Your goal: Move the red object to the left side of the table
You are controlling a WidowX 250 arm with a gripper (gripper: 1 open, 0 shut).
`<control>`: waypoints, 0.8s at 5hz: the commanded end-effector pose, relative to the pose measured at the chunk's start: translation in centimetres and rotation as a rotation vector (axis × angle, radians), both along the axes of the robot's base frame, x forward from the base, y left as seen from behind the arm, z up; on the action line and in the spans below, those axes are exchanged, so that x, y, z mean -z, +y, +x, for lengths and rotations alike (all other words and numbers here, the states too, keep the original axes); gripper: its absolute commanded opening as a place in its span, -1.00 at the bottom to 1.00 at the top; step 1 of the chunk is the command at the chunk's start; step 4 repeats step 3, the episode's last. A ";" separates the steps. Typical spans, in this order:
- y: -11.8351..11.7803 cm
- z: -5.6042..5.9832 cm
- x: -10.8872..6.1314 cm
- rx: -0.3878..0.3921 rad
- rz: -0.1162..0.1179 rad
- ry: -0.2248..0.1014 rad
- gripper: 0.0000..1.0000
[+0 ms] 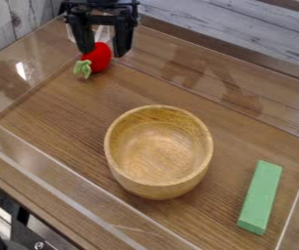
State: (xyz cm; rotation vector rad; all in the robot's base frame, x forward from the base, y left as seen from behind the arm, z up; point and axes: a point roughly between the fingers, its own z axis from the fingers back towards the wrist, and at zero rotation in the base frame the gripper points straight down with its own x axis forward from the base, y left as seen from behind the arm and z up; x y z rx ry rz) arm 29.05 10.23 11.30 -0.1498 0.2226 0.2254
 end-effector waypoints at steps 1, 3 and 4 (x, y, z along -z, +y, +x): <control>0.4 0.5 -1.9 0.037 0.012 -0.063 -1.00; 2.0 0.2 -0.6 -0.023 0.010 -0.039 1.00; 2.0 0.2 -0.6 -0.023 0.010 -0.039 1.00</control>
